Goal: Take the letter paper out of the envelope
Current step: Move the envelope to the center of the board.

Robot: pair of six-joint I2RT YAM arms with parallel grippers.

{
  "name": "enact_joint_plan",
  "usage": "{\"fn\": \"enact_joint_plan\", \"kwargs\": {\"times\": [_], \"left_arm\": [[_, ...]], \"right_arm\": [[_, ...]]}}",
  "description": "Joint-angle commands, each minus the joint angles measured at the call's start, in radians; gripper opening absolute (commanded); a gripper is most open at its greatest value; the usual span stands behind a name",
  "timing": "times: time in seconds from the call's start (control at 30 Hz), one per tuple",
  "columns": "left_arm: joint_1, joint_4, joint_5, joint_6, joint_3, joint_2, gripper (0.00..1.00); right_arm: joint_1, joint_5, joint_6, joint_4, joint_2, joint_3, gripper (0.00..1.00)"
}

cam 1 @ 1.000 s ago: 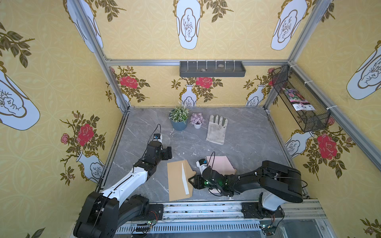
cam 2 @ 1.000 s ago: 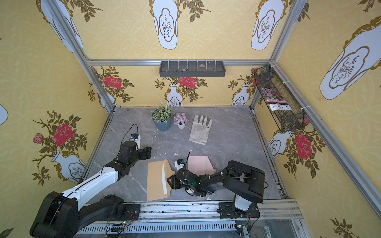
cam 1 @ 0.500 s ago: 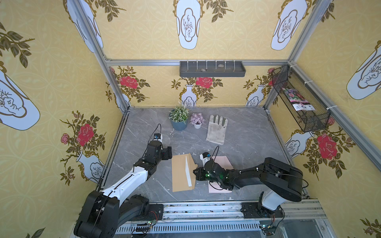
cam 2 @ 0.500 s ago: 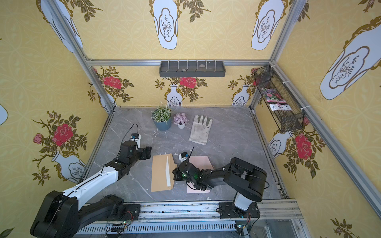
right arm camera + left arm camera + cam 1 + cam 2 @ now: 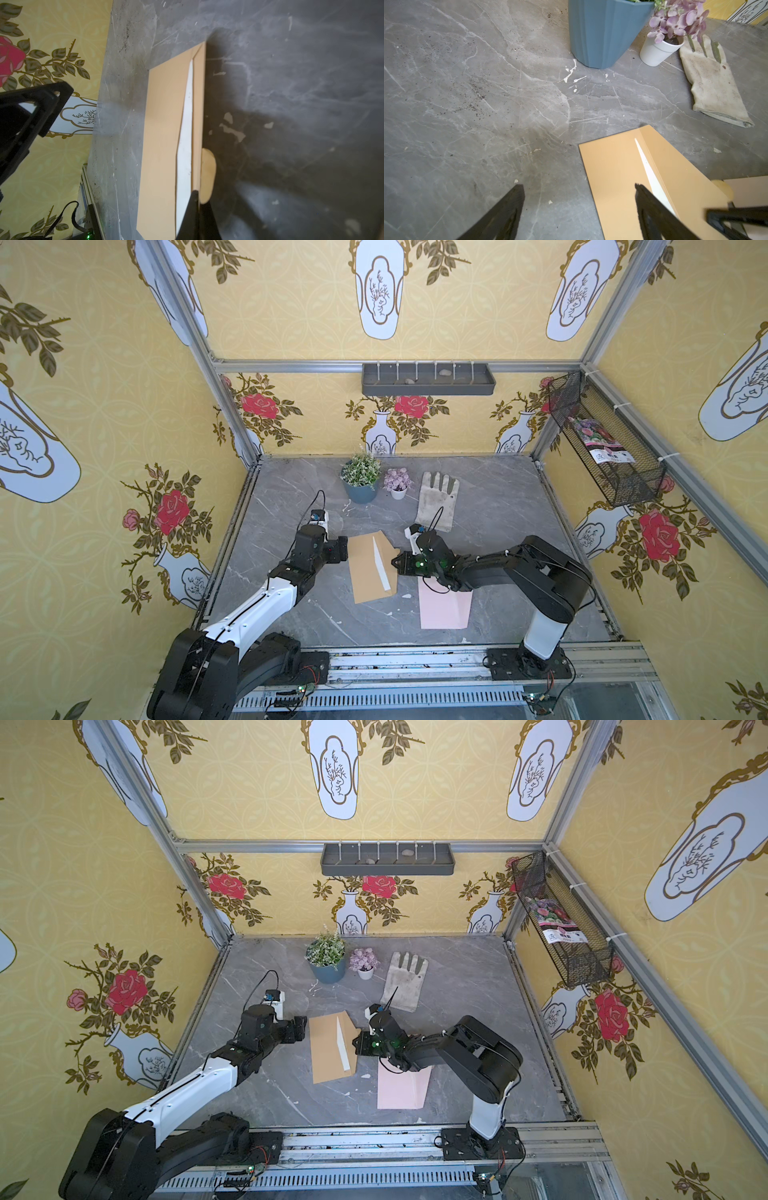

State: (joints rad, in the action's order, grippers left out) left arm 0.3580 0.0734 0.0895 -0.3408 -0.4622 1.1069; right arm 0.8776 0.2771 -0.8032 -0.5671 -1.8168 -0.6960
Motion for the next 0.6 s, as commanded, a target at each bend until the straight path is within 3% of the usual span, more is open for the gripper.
{"fn": "enact_joint_plan", "kwargs": {"times": [0.0,0.07,0.17,0.27,0.47,0.57], "left_arm": [[-0.001,0.022,-0.015,0.007,0.010,0.006,0.85],[0.000,0.021,-0.013,0.008,0.009,0.007,0.85],[-0.001,0.022,-0.018,0.007,0.007,0.011,0.86],[-0.001,0.022,-0.023,0.008,0.007,0.013,0.85],[-0.001,0.022,-0.025,0.006,0.006,0.007,0.85],[-0.001,0.021,-0.026,0.006,0.007,0.009,0.85]], "right_arm": [[-0.033,0.153,-0.008,-0.150,-0.051,-0.022,0.03],[-0.040,0.171,-0.004,-0.159,-0.072,-0.039,0.04],[-0.040,0.181,0.019,-0.106,-0.095,-0.086,0.18],[-0.034,0.171,0.041,-0.024,-0.099,-0.123,0.21],[-0.010,0.088,0.092,0.125,-0.042,-0.145,0.00],[-0.002,0.079,0.099,0.163,-0.032,-0.148,0.00]]}}
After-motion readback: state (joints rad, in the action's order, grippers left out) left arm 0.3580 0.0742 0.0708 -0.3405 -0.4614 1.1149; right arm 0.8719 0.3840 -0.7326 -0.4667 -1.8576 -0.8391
